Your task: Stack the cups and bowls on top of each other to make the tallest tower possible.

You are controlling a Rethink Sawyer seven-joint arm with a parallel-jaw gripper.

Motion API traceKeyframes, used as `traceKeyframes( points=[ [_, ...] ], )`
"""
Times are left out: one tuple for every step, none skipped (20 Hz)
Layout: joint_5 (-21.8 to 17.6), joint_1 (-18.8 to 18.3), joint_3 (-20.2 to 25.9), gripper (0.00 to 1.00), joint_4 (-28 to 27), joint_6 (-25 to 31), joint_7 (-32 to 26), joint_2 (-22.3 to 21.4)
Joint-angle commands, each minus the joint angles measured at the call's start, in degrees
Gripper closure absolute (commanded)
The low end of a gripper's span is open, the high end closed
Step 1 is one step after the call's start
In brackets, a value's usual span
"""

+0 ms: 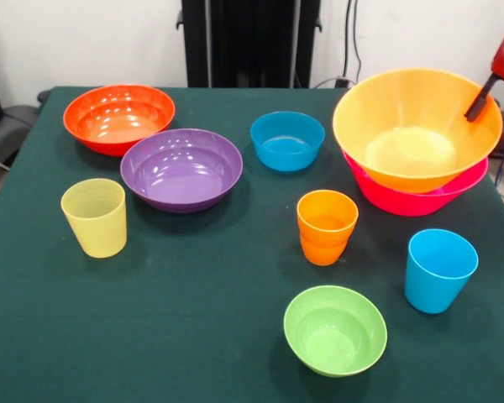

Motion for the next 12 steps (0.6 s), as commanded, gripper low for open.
traceKeyframes(
  points=[
    [0.4,-0.9,6.2,0.0,7.2,3.2,7.8,-5.9],
    [0.2,-0.9,6.1,0.0,7.7,4.4,7.3,-7.1],
    [0.0,-1.0,6.0,0.0,7.8,5.0,6.9,-7.8],
    [-0.1,-1.1,6.0,0.0,8.0,5.2,6.7,-8.2],
    [-0.3,-1.3,6.1,0.0,8.0,5.0,6.7,-8.1],
    [-0.3,-1.4,6.2,0.0,8.2,4.7,6.7,-8.1],
    [-0.5,-1.5,6.2,0.0,8.4,4.7,6.5,-8.3],
    [-0.7,-1.6,6.3,0.0,8.6,4.7,6.3,-8.6],
    [-1.0,-1.8,6.3,0.0,8.9,5.0,5.9,-9.1],
    [-1.1,-1.9,6.4,0.0,9.2,5.3,5.6,-9.6],
    [-1.2,-2.1,6.5,0.0,9.4,5.5,5.3,-10.1],
    [-1.4,-2.2,6.6,0.0,9.6,5.7,5.0,-10.6]
  ],
)
